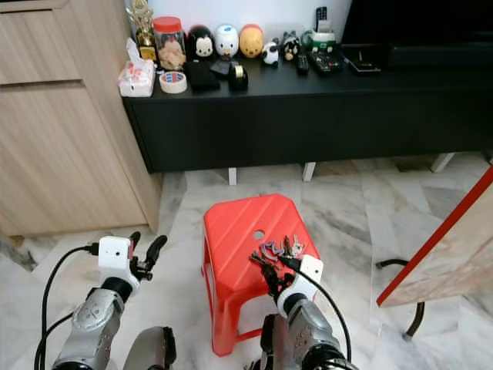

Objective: Hang keys on a hook

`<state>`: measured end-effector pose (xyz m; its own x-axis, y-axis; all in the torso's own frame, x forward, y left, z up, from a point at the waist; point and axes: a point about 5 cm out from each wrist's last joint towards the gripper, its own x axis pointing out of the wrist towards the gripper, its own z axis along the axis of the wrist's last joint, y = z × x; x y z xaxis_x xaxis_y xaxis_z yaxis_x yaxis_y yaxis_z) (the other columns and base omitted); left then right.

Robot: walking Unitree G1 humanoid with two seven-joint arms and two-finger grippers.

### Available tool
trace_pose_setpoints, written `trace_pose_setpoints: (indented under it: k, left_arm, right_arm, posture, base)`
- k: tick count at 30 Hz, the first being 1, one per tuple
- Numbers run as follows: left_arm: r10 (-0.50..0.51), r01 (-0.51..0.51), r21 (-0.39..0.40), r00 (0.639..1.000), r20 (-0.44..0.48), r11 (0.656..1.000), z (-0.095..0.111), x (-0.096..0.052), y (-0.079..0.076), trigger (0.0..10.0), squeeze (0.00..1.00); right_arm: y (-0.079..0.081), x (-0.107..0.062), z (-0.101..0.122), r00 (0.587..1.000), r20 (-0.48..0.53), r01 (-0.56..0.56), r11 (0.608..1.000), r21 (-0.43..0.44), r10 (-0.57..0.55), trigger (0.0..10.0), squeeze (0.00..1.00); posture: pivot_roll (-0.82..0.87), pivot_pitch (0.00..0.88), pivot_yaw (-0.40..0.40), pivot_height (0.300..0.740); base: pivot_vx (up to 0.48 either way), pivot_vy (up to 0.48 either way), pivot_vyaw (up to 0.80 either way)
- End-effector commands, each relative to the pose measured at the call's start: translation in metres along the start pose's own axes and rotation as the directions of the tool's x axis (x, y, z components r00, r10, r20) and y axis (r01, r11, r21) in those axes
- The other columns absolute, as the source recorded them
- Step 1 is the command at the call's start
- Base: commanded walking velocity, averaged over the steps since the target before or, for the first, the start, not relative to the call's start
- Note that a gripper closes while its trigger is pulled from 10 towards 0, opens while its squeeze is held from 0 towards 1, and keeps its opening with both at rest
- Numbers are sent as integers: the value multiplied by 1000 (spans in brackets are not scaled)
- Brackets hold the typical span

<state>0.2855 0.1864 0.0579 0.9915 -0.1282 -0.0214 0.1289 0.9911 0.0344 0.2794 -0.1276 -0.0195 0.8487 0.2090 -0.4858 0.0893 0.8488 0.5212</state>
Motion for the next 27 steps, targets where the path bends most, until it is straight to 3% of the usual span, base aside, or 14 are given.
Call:
trace_pose_setpoints:
  k: [1, 4, 12, 24, 27]
  left_arm:
    - [-8, 8, -8, 1000, -14, 1000, -2, -2, -4, 10000, 0]
    - [-15, 15, -8, 1000, -8, 1000, 0, -3, -6, 10000, 0]
    - [-11, 11, 8, 1000, 23, 1000, 8, -7, -10, 10000, 0]
    - [-5, 4, 25, 1000, 12, 1000, 9, -14, -9, 10000, 0]
    - [-2, 1, 31, 1000, 14, 1000, 10, -14, -9, 10000, 0]
  right_arm:
    - [-2, 0, 3, 999, 20, 27, 999, -19, -27, 10000, 0]
    - [-3, -1, 0, 999, 10, 32, 997, -66, -32, 10000, 0]
    - [6, 1, 8, 995, 85, -42, 999, -14, 43, 10000, 0]
    - [9, 2, 8, 996, 72, -46, 999, -23, 47, 10000, 0]
    - [9, 2, 7, 997, 59, -45, 998, -32, 47, 0, 0]
  posture:
    - [54, 146, -58, 579]
    - [52, 153, -63, 579]
    - [59, 172, -81, 579]
    - [67, 182, -90, 579]
    - [69, 185, -91, 579]
  base:
    - [0, 0, 0]
    - [0, 0, 0]
    - [0, 0, 0]
    - [0, 0, 0]
    - [0, 0, 0]
